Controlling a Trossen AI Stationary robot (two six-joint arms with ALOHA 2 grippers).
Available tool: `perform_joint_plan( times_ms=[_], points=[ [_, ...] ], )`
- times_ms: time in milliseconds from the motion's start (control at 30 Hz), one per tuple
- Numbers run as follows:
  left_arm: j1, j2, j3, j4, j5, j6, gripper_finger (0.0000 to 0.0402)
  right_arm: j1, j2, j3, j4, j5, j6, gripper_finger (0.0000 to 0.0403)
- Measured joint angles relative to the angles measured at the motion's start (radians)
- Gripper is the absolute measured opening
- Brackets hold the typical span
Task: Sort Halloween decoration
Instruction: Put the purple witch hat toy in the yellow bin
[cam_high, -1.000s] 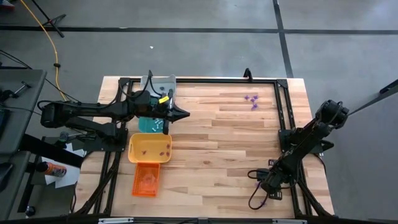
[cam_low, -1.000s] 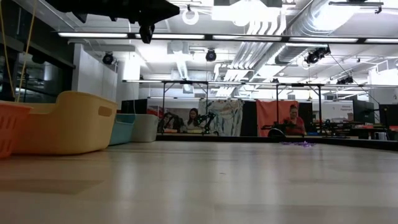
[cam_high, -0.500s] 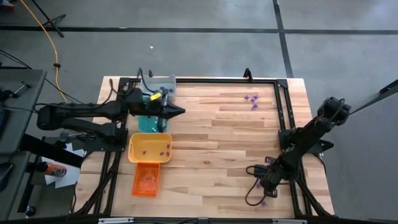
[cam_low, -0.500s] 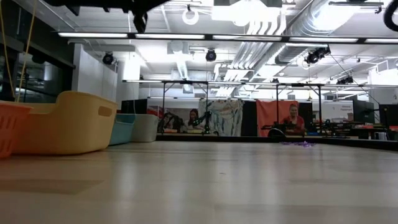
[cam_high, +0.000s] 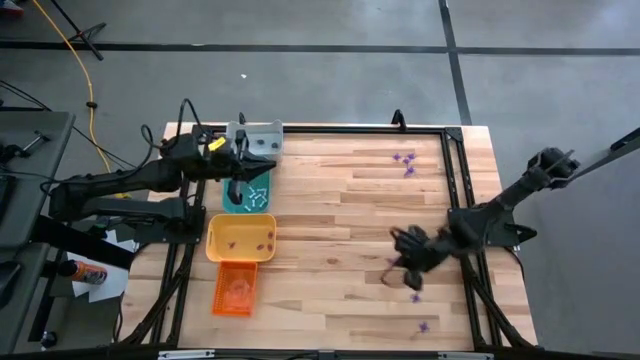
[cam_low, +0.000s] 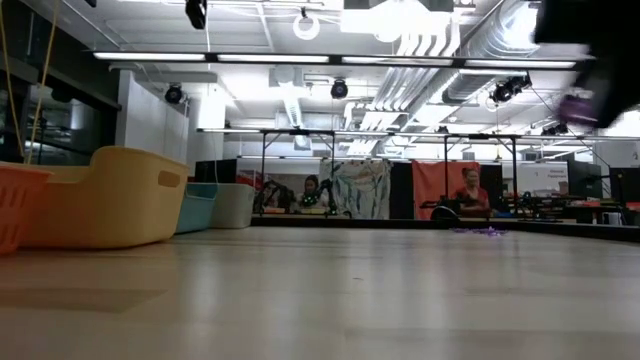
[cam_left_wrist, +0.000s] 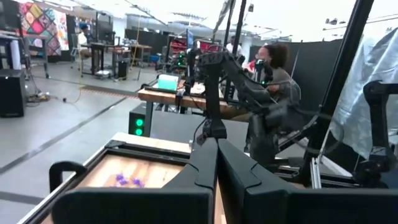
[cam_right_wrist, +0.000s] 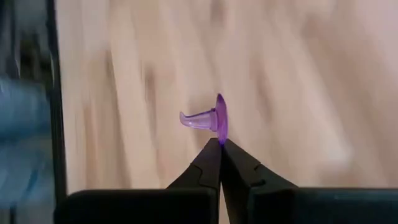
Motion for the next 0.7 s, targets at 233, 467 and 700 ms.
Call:
perform_joint_plan(
  times_ms=[233, 467, 700],
  points=[
    [0.001, -0.002, 0.0, -0.042, -0.013, -0.005, 0.0, -0.285, 0.032, 0.0, 0.439, 0.044, -0.385, 0.0],
    [-0.001, 0.027, -0.001, -0.05, -0.023, -0.035, 0.0, -0.487, 0.09, 0.0, 0.897, 0.016, -0.62, 0.0],
    [-0.001, 0.037, -0.001, -0.054, -0.023, -0.037, 0.0, -0.563, 0.097, 0.0, 0.925, -0.11, -0.632, 0.0]
  ],
)
